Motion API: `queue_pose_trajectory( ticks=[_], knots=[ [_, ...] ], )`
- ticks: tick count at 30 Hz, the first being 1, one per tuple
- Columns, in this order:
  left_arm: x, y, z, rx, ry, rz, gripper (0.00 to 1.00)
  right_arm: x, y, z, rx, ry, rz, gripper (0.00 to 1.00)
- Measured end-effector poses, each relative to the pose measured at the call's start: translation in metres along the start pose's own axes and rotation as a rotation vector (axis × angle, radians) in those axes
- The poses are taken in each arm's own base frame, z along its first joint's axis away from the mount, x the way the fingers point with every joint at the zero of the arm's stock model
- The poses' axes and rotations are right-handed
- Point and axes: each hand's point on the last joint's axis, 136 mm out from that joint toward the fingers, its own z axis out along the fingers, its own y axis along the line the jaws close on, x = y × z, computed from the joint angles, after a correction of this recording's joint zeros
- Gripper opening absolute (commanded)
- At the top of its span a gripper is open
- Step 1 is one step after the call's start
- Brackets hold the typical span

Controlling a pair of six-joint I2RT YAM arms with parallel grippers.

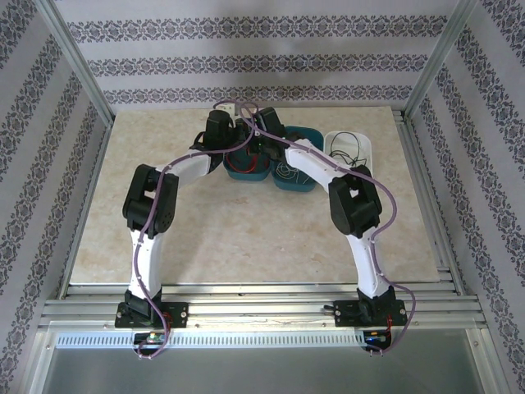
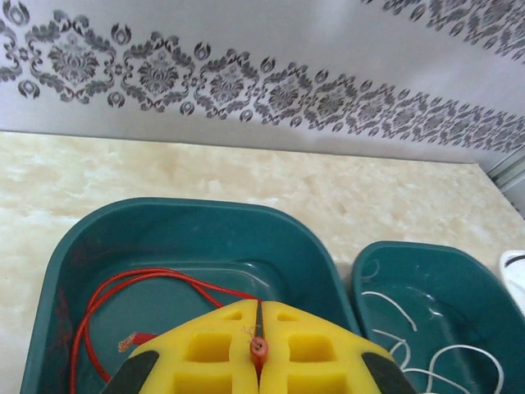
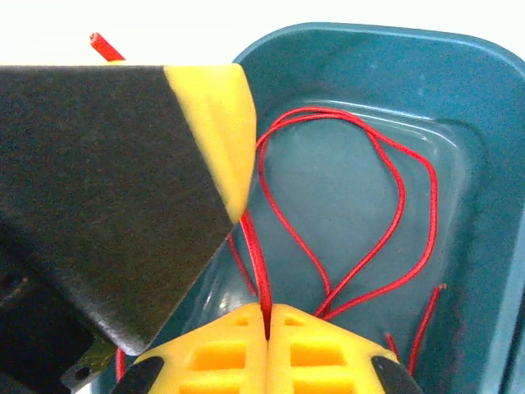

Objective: Untangle the cables

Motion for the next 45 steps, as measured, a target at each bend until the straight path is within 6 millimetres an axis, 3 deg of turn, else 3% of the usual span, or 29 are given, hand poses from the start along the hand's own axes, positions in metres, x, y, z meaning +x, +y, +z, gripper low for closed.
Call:
queue_pose_trajectory(
  ticks=[7,9,19,29,36,39,45],
  knots=[
    [0.016,0.002,0.024,0.034,0.034,-0.003,0.01,-0.003,-0.017,0.015,0.032,0.005,0.009,0.0],
    [0.018,0.002,0.027,0.036,0.037,-0.003,0.07,-0.004,-0.018,0.016,0.034,0.003,0.011,0.06],
    [0.023,0.007,0.028,0.017,0.049,-0.013,0.22,-0.003,-0.03,0.016,0.056,0.017,0.003,0.29],
    [0.036,0.015,0.027,-0.008,0.072,-0.016,0.29,0.008,-0.037,0.02,0.066,0.042,0.007,0.32],
    [0.036,0.02,0.02,-0.035,0.071,-0.013,0.49,0.013,-0.039,0.016,0.072,0.049,0.007,0.38],
    [0.029,0.021,0.012,-0.045,0.059,-0.011,0.68,0.011,-0.038,0.008,0.072,0.043,0.006,0.41],
    [-0.005,0.018,-0.011,-0.065,-0.007,0.006,1.0,-0.001,-0.037,-0.016,0.074,0.002,0.006,0.47]
  ],
)
